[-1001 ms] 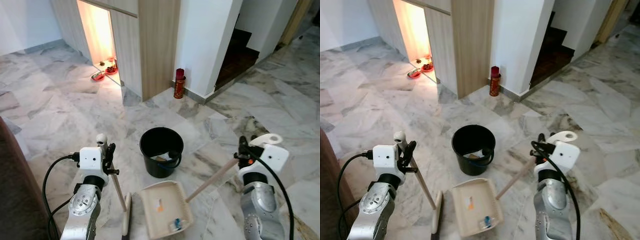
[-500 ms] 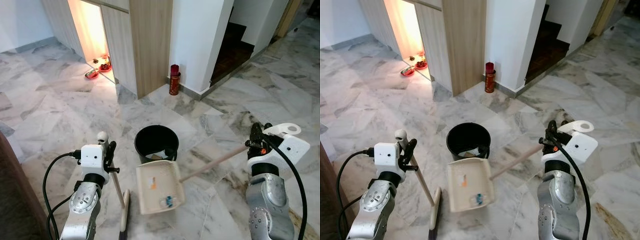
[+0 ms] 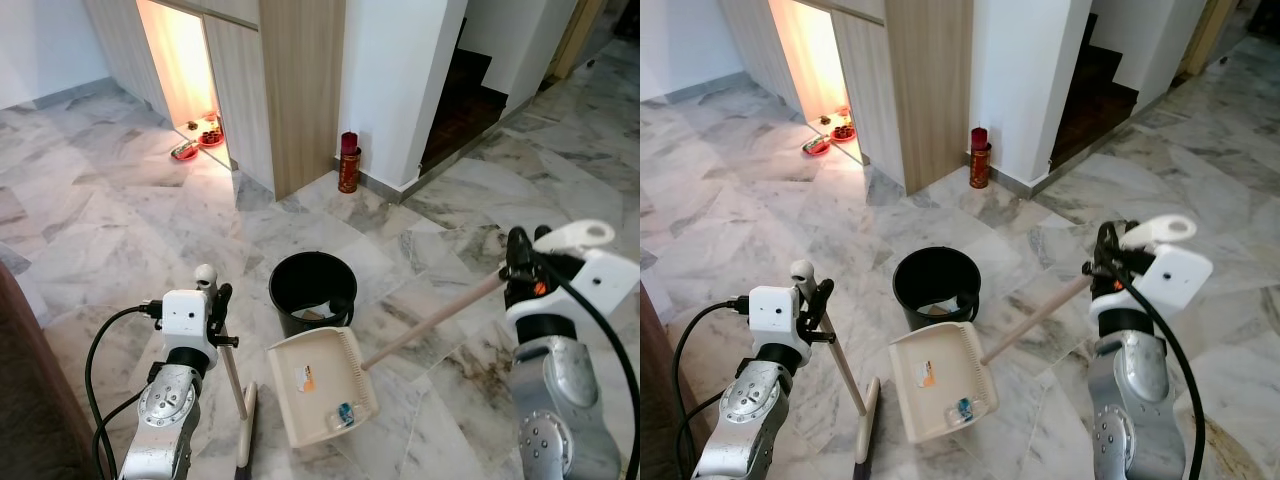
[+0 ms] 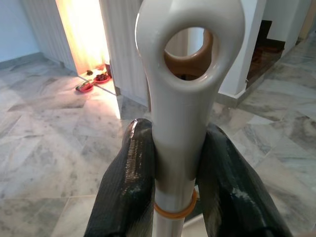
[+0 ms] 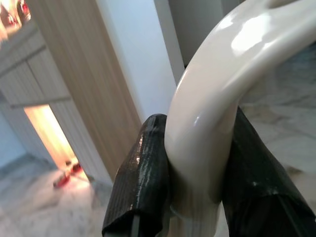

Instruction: Sweep floor

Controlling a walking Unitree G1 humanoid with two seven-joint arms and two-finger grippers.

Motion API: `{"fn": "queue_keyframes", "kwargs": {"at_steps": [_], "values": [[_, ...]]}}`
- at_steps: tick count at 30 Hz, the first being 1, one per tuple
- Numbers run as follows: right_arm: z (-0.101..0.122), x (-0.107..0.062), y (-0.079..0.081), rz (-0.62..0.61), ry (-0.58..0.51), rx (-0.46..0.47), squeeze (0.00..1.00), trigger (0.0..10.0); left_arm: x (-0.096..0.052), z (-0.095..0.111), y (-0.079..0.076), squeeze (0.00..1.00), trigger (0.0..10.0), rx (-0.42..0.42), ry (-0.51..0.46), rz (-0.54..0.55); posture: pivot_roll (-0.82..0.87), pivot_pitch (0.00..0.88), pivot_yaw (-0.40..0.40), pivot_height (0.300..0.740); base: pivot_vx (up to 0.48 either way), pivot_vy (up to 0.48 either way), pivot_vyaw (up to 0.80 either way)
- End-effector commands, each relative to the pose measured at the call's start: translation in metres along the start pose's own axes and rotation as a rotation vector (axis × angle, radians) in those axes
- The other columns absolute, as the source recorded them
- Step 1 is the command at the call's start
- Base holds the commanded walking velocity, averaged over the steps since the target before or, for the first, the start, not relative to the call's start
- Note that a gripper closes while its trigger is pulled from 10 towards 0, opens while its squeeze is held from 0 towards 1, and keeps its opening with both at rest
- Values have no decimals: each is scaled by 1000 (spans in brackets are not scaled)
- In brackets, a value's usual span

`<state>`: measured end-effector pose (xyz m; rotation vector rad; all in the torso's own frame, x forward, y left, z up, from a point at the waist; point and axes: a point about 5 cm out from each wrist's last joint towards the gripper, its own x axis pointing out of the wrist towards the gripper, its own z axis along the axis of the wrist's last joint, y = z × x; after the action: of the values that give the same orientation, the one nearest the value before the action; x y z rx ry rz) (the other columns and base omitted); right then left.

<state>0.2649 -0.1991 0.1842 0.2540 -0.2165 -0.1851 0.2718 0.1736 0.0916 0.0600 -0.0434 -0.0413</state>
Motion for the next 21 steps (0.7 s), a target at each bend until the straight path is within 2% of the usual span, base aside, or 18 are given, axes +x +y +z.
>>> {"fn": "queue_keyframes", "kwargs": {"at_steps": [1, 8, 16, 21], "values": [[32, 4, 17, 55, -137, 68, 0, 10000, 4, 8, -1, 0, 10000, 7, -46, -14, 17, 0, 6, 740, 0, 0, 0], [44, 8, 28, 70, -176, 116, 0, 10000, 3, 8, -2, 0, 10000, 8, -51, -14, 24, 0, 4, 740, 0, 0, 0], [48, 19, 30, 47, -216, 63, 0, 10000, 5, 11, 1, 0, 10000, 28, -68, 17, 24, 0, 5, 740, 0, 0, 0], [50, 26, 35, 32, -248, 103, 0, 10000, 5, 11, 1, 0, 10000, 14, -62, 13, 34, 0, 5, 740, 0, 0, 0]]}}
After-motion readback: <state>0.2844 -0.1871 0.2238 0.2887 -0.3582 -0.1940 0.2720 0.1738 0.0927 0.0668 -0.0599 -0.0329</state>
